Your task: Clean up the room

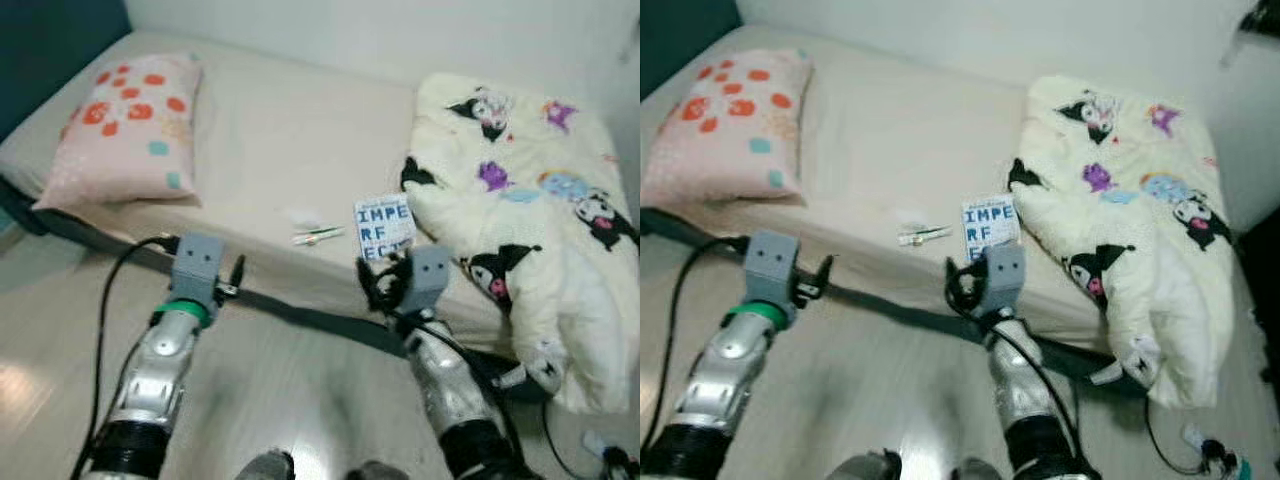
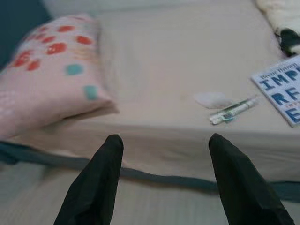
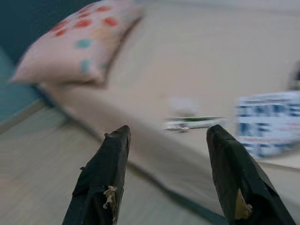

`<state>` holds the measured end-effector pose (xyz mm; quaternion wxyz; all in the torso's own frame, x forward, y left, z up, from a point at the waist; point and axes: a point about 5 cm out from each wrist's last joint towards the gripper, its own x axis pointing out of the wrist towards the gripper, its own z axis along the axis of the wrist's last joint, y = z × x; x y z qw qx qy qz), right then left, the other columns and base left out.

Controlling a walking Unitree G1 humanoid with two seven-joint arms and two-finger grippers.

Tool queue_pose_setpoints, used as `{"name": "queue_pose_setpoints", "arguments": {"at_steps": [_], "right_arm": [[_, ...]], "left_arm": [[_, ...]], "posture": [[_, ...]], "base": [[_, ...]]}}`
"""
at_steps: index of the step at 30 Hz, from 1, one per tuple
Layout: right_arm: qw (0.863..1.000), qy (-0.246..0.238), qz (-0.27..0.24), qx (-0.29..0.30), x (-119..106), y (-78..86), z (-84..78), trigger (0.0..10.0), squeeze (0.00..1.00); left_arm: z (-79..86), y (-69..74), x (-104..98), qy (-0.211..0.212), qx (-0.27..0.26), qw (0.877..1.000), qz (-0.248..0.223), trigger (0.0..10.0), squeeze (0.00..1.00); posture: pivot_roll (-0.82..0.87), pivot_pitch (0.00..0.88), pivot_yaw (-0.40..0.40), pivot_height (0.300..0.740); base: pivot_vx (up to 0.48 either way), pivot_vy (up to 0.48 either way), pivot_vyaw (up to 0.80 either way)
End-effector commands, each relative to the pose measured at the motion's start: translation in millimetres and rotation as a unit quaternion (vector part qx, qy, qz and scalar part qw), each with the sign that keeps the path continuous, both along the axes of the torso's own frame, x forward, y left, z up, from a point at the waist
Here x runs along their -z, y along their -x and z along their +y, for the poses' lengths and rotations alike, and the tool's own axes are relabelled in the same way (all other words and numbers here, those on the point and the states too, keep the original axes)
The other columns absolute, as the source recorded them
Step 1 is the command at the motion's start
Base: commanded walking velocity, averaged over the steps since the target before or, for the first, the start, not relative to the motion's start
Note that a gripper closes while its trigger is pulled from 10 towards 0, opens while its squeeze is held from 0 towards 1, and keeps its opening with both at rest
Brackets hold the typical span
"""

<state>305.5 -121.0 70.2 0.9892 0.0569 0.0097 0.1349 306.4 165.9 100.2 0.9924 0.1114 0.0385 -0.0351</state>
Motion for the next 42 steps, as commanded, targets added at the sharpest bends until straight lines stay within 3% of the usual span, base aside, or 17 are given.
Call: {"name": "queue_pose_setpoints", "arguments": {"at_steps": [1,42], "right_arm": [[1.000,-0.002,0.008,0.006,4.7,2.7,-0.2,10.0,0.00],[1.000,0.003,-0.002,0.011,2.0,2.7,-2.7,10.0,0.00]], "left_arm": [[0.5,3.6,7.3,0.000,0.002,1.000,0.016,10.0,0.00],[5.2,5.7,12.1,-0.004,-0.005,1.000,0.026,10.0,0.00]], "posture": [[0.04,0.000,0.024,0.740],[0.03,0.000,0.031,0.740]], "base": [[0.000,0.000,0.79],[0.000,0.000,0.78]]}}
